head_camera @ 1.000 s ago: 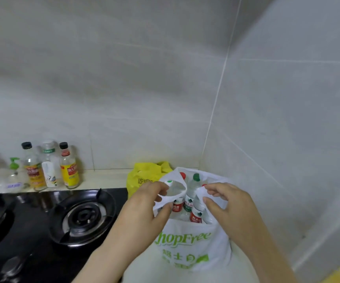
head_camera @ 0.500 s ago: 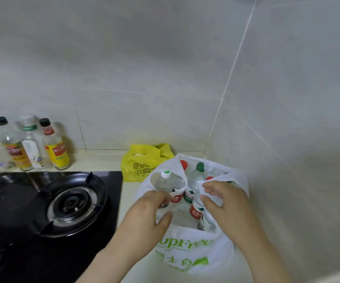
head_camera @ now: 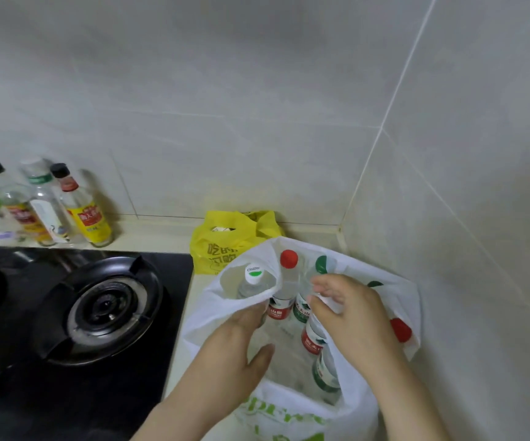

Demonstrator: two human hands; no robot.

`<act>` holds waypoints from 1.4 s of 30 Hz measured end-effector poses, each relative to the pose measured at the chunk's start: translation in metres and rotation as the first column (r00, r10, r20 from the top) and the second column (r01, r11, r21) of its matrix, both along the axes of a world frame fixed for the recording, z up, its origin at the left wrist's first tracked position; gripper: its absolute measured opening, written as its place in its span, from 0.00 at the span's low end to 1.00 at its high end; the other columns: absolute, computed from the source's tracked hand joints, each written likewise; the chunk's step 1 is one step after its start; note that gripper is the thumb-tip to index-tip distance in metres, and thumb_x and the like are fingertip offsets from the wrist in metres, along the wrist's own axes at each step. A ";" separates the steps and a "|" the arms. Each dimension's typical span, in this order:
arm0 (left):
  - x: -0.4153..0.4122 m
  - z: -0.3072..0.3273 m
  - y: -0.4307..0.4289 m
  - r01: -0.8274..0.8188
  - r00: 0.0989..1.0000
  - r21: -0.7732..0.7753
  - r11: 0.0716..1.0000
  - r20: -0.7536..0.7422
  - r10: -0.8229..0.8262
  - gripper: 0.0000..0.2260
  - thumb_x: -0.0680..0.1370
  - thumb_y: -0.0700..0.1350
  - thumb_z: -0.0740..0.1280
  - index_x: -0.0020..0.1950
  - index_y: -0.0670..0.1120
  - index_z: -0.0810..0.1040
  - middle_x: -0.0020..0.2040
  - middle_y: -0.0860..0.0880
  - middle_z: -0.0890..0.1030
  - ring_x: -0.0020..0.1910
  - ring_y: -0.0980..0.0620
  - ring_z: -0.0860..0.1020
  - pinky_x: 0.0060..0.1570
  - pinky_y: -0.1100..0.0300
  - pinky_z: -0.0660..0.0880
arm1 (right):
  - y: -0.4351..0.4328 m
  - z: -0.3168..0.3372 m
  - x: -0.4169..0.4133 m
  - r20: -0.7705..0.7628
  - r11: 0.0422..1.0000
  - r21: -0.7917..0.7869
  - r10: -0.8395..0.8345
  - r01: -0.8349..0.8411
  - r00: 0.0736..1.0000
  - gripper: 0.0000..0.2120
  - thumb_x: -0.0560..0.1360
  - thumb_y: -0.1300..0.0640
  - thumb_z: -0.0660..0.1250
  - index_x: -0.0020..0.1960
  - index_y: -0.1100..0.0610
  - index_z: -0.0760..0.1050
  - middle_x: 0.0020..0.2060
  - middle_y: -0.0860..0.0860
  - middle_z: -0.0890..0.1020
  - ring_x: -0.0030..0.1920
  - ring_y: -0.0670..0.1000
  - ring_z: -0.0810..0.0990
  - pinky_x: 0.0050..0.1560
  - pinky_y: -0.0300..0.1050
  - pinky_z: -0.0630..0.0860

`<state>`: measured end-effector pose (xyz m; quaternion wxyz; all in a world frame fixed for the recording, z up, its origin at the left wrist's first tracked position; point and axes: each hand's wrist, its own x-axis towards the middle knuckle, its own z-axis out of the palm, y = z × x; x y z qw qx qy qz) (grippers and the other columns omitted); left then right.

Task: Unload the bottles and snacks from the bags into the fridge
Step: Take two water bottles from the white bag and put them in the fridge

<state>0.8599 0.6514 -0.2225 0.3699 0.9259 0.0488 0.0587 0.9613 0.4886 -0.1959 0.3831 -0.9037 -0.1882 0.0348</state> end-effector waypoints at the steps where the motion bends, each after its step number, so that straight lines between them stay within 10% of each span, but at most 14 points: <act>1: 0.003 -0.002 0.006 -0.014 0.999 -0.005 1.000 0.039 0.014 0.26 0.77 0.49 0.66 0.73 0.54 0.62 0.65 0.61 0.70 0.61 0.67 0.68 0.59 0.78 0.63 | 0.002 -0.002 0.002 -0.006 1.000 -0.001 0.001 -0.001 1.000 0.13 0.74 0.56 0.70 0.59 0.52 0.79 0.51 0.45 0.82 0.53 0.43 0.79 0.59 0.41 0.75; 6: 0.018 -0.001 0.046 -0.161 0.978 -0.039 0.986 0.130 0.165 0.24 0.74 0.48 0.69 0.70 0.50 0.69 0.65 0.55 0.74 0.63 0.58 0.74 0.61 0.58 0.74 | 0.010 -0.010 0.011 0.005 0.999 -0.019 -0.030 0.030 1.000 0.12 0.73 0.55 0.71 0.57 0.51 0.80 0.50 0.44 0.83 0.51 0.42 0.80 0.57 0.40 0.75; 29: 0.073 -0.067 0.111 -0.243 0.968 -0.167 0.956 0.012 0.249 0.15 0.72 0.46 0.71 0.59 0.47 0.77 0.54 0.54 0.78 0.50 0.59 0.77 0.50 0.65 0.74 | 0.064 -0.032 0.062 0.027 0.986 -0.166 -0.016 0.020 1.000 0.19 0.73 0.54 0.70 0.63 0.50 0.74 0.57 0.46 0.78 0.58 0.47 0.75 0.56 0.38 0.68; 42: 0.081 -0.044 0.092 0.017 0.983 -0.116 0.993 0.181 0.004 0.21 0.69 0.57 0.68 0.60 0.52 0.75 0.53 0.59 0.77 0.51 0.63 0.75 0.49 0.70 0.73 | 0.074 -0.045 0.080 -0.054 0.986 -0.135 -0.105 0.096 0.993 0.45 0.72 0.51 0.72 0.78 0.53 0.46 0.75 0.50 0.60 0.70 0.51 0.68 0.67 0.53 0.70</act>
